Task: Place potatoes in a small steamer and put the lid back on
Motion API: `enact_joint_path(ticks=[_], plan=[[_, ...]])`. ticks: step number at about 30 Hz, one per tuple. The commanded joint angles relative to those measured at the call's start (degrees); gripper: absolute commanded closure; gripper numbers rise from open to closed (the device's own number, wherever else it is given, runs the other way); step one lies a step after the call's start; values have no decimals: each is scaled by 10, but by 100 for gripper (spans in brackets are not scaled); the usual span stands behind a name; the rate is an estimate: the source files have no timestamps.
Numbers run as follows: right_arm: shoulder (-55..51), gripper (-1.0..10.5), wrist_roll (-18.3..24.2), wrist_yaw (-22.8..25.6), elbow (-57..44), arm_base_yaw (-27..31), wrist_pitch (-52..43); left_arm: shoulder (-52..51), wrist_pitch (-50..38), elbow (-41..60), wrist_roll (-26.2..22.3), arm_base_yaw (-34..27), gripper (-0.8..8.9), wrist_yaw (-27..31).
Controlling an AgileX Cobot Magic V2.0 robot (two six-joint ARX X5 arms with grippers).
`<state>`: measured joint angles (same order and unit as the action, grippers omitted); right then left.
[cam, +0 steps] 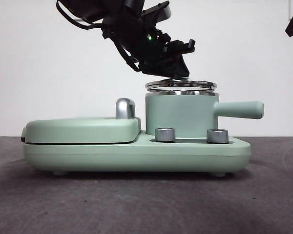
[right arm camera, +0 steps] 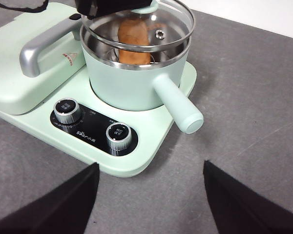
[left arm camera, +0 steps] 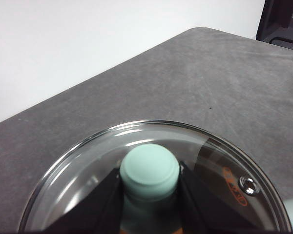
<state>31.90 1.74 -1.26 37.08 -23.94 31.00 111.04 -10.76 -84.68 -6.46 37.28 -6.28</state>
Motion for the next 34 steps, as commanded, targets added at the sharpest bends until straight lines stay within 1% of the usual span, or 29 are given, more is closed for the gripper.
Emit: enact_joint_path(ticks=[1, 5, 9, 27, 34], plan=[[2, 621, 7, 2, 4, -3, -3, 10, -5, -21, -6, 7, 801, -2], [2, 621, 7, 2, 4, -3, 0, 10, 20, -21, -9, 8, 801, -2], [2, 621, 7, 2, 4, -3, 0, 10, 25, -20, -19, 8, 800, -2], [2, 621, 6, 2, 4, -3, 2, 10, 57, -20, -19, 10, 801, -2], [2, 621, 6, 2, 4, -3, 4, 10, 86, -20, -19, 10, 800, -1]])
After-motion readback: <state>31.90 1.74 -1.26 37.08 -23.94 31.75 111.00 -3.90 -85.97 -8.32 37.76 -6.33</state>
